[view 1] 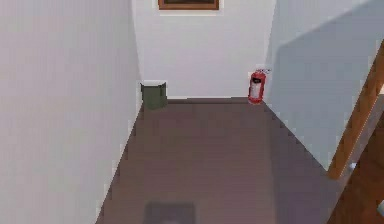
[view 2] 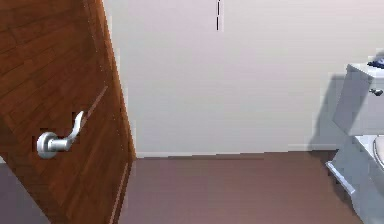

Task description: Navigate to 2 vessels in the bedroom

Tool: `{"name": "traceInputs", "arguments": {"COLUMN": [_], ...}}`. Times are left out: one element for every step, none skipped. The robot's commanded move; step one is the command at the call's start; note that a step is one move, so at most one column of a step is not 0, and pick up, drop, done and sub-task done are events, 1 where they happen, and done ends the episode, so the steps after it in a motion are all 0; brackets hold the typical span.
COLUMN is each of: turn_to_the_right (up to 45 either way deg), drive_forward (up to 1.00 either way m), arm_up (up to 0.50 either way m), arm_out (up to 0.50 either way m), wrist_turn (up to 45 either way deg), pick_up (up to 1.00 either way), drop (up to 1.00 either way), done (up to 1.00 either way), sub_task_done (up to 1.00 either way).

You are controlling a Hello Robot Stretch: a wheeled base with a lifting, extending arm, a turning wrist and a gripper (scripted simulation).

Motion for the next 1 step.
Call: {"name": "traceInputs", "arguments": {"turn_to_the_right": [-3.0], "drive_forward": [0.0], "arm_up": [0.0], "arm_out": [0.0], "wrist_turn": [0.0], "pick_up": [0.0], "drop": [0.0], "done": [0.0], "sub_task_done": [0.0]}}
